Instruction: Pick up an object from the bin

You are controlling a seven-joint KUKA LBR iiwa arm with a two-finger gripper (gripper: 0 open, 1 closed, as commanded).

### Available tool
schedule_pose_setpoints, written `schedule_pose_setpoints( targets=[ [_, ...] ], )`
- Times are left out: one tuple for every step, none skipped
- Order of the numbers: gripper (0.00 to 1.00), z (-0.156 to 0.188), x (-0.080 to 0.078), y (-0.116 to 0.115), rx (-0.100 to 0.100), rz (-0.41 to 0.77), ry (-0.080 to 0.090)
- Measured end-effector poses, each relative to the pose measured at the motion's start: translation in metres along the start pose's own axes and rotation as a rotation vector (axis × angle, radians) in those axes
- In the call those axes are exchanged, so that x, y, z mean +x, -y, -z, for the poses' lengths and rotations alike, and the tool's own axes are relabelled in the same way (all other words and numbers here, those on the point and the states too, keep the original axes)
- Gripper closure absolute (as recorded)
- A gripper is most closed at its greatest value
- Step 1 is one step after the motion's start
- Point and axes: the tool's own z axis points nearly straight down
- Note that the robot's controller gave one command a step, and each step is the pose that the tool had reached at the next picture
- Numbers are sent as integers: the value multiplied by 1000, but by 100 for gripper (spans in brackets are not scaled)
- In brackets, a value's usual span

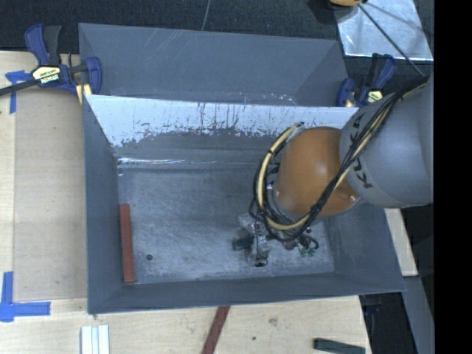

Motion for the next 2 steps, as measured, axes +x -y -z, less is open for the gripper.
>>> schedule_pose_setpoints(
  targets=[
    [100,0,0,0,0,0,0],
    [100,174,-27,26,2,20,8]
  ],
)
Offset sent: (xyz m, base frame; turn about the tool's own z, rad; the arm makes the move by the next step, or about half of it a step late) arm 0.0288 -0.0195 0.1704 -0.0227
